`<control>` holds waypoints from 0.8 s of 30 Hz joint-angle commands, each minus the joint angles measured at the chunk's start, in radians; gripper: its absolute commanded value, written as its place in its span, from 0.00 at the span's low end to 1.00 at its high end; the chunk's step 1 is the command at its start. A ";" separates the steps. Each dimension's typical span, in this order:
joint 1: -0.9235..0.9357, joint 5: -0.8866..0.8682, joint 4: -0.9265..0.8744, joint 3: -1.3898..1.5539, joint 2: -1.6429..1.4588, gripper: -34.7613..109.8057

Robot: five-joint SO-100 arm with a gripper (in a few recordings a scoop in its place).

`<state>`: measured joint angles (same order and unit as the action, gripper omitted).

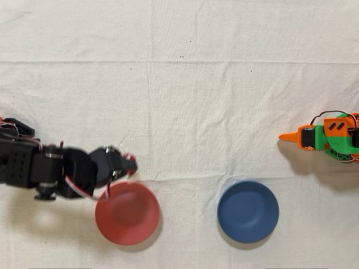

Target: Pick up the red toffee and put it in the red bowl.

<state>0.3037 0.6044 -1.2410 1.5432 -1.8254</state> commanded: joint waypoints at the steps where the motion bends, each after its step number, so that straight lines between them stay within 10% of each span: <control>1: 0.112 0.048 0.063 0.026 -0.071 0.26; 24: 0.310 0.080 0.377 0.258 -0.021 0.28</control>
<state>0.5921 0.6780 -0.8974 1.7840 -1.7610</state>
